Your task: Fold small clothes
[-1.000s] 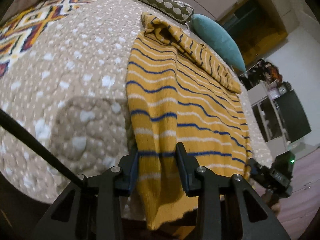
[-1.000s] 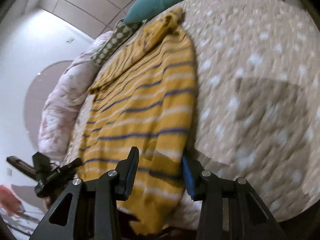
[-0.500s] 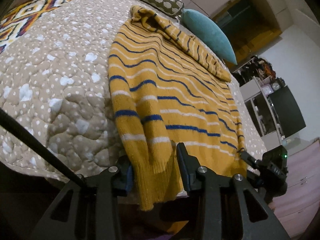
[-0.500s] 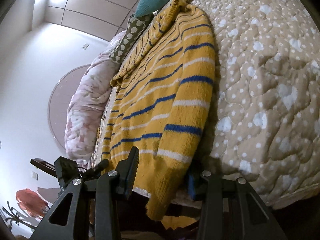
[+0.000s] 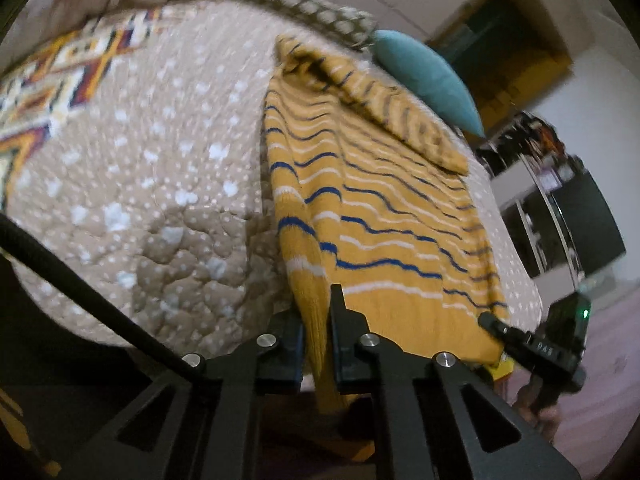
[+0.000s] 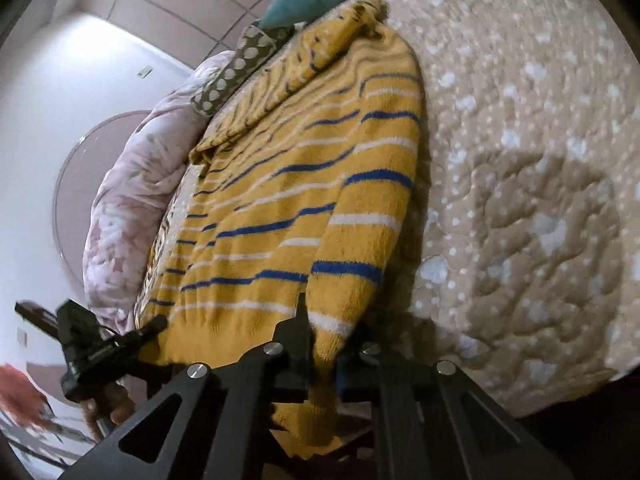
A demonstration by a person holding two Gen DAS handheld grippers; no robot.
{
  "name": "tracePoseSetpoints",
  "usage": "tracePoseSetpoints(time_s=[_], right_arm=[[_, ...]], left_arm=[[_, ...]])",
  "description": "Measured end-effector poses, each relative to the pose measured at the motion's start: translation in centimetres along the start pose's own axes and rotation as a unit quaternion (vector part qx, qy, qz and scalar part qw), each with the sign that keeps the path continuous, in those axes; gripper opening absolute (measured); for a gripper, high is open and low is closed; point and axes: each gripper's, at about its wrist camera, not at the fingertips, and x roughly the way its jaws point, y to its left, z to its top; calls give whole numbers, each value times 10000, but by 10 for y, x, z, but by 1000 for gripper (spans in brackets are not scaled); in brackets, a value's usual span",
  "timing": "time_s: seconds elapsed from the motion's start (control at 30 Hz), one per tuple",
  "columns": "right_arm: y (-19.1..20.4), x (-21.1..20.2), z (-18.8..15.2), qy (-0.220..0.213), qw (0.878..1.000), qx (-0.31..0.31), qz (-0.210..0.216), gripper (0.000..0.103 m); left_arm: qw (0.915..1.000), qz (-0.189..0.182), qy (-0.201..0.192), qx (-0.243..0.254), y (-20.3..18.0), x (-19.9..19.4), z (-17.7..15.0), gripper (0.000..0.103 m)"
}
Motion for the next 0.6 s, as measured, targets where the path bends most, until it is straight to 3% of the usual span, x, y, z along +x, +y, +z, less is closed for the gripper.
tracePoseSetpoints(time_s=[0.1,0.27,0.47,0.6], right_arm=[[4,-23,-13,22,9992,-391,-124,8],[11,-41,-41,167,9968,-756,-218,6],[31,-23,-32,193,9935,-1059,-362,6],[46,-23,-7,20,9921,-1226,-275,7]], left_arm=[[9994,156,-161,272,-4,-25,-14,4],[9992,229,-265,182,8,-37,-23,4],[9982,350,-413,246,6,-33,-4,4],[9968,343,-623,368,-5,-32,29,4]])
